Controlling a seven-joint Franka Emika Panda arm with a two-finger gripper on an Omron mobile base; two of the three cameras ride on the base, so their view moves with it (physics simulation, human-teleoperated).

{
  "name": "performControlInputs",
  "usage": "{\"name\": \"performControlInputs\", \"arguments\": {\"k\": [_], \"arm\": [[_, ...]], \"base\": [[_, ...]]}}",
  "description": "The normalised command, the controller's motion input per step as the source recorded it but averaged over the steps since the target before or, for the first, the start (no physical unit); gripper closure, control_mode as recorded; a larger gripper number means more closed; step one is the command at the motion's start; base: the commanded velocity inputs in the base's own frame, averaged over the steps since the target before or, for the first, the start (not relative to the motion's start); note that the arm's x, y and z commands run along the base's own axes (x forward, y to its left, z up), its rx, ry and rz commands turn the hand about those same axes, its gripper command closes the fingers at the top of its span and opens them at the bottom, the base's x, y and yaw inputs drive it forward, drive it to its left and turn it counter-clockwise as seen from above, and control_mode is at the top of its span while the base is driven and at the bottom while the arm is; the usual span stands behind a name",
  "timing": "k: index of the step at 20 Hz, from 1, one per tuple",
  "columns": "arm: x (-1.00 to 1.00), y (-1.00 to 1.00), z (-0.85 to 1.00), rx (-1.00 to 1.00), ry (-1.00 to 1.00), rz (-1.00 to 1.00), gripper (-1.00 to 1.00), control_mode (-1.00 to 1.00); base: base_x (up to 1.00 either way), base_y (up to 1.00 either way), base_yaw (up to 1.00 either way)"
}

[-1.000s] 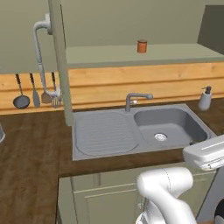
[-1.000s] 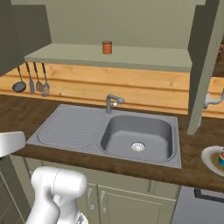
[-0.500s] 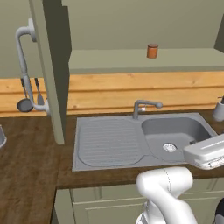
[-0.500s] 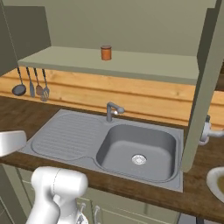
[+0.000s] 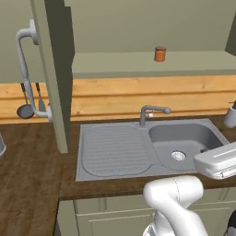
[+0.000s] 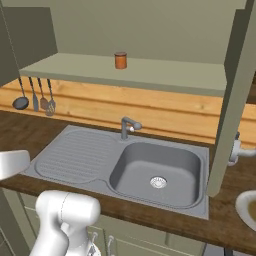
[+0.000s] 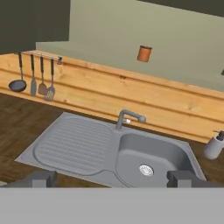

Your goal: From the different types of pastries on the counter, select a croissant and place it on the cutting board. Then retrieve a jar of jam from the cabinet and place it alongside the croissant on the cutting board.

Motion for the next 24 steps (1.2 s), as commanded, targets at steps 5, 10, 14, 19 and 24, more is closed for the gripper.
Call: {"name": "performControlInputs", "arguments": {"k": [5,10,14,19,24], "arm": [[0.0,0.0,0.0,0.0,0.0,0.0,-1.0,1.0],[0.0,0.0,0.04,0.0,0.0,0.0,-1.0,-1.0],[0.25,-0.07,0.97,0.02,0.0,0.0,-1.0,-1.0],[0.43,-0.08,1.0,0.02,0.0,0.0,-1.0,-1.0],[0.12,-0.02,0.38,0.03,0.01,0.0,-1.0,-1.0]], "base": [[0.49,-0.05,0.01],[0.0,0.0,0.0],[0.0,0.0,0.0],[0.0,0.0,0.0],[0.0,0.0,0.0]]}}
